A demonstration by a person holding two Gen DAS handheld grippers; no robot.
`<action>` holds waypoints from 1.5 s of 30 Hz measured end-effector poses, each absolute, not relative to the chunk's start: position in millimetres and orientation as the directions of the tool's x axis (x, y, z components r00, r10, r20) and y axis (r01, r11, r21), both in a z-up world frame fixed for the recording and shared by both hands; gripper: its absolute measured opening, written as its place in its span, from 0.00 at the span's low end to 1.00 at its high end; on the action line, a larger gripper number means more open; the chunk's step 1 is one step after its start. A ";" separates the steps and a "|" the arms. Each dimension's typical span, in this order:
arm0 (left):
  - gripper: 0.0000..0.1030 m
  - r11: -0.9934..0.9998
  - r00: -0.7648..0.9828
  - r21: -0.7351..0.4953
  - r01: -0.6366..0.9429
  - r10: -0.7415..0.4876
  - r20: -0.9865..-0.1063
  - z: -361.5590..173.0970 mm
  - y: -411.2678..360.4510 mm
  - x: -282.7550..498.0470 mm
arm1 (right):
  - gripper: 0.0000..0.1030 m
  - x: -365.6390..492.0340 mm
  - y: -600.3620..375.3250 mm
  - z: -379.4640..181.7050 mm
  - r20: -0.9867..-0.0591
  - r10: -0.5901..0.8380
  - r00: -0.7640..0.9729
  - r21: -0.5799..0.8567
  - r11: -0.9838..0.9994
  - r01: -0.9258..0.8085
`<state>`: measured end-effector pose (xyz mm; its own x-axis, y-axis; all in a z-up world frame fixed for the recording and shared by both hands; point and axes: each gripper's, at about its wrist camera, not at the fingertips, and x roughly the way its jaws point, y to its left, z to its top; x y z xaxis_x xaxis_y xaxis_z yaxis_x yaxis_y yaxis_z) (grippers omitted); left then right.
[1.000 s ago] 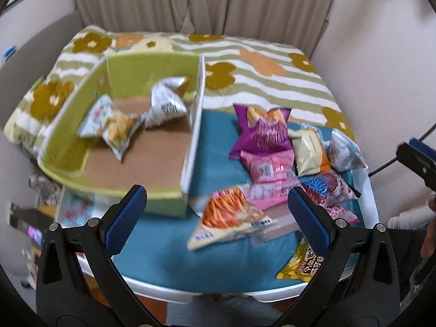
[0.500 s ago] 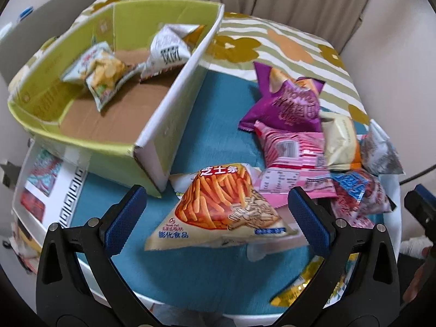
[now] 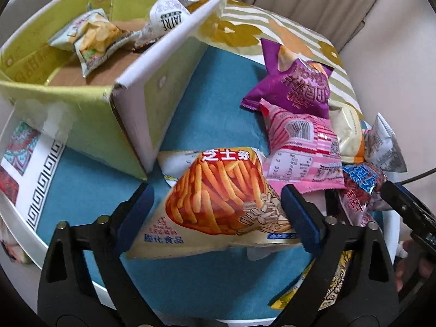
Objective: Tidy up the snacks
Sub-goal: 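Grasp the orange cheese-stick bag with the left tool while the right tool grasps the chocolate-cake bag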
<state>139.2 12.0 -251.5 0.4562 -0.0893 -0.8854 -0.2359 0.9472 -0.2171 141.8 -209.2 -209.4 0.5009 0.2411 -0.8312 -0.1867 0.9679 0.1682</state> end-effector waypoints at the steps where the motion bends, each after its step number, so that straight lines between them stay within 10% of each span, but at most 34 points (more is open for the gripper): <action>1: 0.88 0.950 0.452 -0.211 -0.231 -0.088 -0.888 -252.6 10.9 137.8 | 1.00 143.1 -208.3 -210.7 -0.834 0.242 0.497 0.168 0.967 -0.189; 36: 0.57 0.976 0.342 -0.174 -0.130 -0.121 -0.932 -261.6 6.9 126.4 | 1.00 165.5 -190.0 -246.2 -0.888 0.134 0.439 0.034 0.973 -0.228; 45: 0.56 0.978 0.377 -0.173 -0.114 -0.118 -0.919 -244.1 2.9 121.4 | 0.77 150.5 -183.4 -234.1 -0.868 0.133 0.479 0.000 0.963 -0.268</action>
